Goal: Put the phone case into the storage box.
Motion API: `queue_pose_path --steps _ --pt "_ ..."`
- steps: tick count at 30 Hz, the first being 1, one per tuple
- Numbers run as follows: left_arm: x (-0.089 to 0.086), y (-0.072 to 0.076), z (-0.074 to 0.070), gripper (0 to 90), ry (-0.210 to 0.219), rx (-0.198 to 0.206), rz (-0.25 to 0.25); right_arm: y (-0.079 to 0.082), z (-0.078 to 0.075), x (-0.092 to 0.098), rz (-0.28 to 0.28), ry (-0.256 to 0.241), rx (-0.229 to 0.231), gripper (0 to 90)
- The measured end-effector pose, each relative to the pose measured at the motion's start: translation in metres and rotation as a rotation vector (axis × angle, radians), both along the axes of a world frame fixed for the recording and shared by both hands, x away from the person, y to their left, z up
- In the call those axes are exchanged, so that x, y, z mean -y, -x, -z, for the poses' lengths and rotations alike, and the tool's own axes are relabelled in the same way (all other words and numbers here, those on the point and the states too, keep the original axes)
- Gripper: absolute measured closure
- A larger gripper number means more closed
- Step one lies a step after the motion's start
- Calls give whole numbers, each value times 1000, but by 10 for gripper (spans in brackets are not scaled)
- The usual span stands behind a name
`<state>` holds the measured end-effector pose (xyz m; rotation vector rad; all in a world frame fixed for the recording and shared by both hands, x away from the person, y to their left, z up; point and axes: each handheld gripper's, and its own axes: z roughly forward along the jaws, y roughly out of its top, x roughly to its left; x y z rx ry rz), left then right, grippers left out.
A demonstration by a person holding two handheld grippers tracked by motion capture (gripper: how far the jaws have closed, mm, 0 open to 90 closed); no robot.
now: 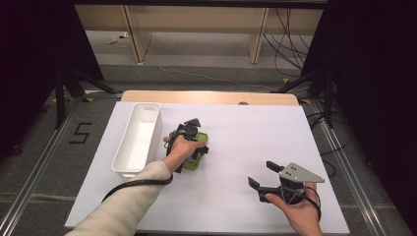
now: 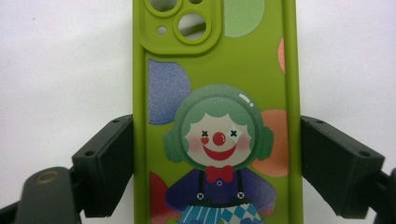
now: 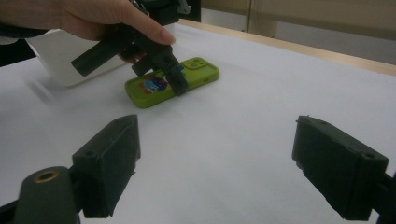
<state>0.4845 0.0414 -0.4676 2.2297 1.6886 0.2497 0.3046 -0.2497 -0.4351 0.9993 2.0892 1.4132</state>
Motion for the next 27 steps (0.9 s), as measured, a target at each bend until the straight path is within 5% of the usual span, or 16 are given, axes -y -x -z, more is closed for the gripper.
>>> queue_pose_path --steps 13,27 --pt "-7 7 -16 161 71 85 15 0 0 1 1 -2 1 164" --pt "-14 33 -32 161 152 272 89 -1 -1 1 8 -3 5 164"
